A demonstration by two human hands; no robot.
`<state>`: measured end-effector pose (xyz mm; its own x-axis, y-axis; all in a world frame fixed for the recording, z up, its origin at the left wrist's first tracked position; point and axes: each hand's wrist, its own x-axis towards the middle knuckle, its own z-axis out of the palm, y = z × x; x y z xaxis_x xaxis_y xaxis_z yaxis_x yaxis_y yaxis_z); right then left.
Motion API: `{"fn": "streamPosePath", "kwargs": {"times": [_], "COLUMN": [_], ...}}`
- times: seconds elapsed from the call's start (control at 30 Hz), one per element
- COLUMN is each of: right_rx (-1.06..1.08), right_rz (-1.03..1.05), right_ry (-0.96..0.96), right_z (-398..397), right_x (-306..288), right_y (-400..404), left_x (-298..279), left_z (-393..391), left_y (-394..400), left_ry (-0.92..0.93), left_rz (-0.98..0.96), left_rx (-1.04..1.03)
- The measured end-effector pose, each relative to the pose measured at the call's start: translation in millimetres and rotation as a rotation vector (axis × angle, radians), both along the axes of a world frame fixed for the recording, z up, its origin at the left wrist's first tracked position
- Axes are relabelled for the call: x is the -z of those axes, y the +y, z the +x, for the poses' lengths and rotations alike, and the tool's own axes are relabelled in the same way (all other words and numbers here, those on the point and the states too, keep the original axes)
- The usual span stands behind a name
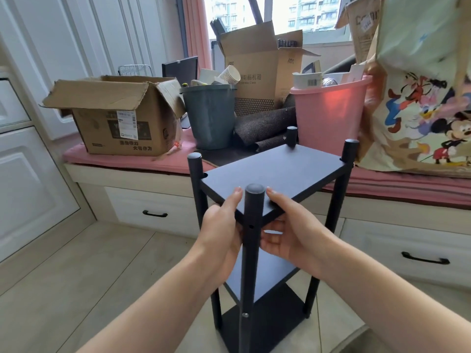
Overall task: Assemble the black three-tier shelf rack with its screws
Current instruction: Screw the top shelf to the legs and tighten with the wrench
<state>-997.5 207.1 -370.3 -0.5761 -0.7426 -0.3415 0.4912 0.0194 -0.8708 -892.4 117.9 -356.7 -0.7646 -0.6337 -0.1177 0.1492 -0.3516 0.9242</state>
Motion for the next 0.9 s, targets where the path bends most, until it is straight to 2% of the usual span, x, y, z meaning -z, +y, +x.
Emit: {"fn": "streamPosePath", "kwargs": {"times": [0.1, 0.23, 0.37, 0.6, 0.9], "right_rx": [0.018, -0.035, -0.085, -0.17, -0.163], "right_rz": [-0.137, -0.153, -0.212, -0.284, -0.301], "right_ry": [-0.061, -0.033, -0.07, -0.14, -0.09], "right_z": [4, 5, 5, 9, 16], "right_x": [6, 5, -1, 1, 10], "right_y": [3, 2, 0, -4, -7], "left_x": [1, 4, 5, 7, 19], "left_z": [2, 1, -1, 6, 12], "left_y": [2, 5, 7, -1, -4], "left_ry": [0.016, 0.029, 0.121, 0.149, 0.178], "left_rz": [-0.05, -0.077, -0.069, -0.055, -0.047], "left_rx": [0.078, 0.1, 0.163, 0.149, 0.126]}}
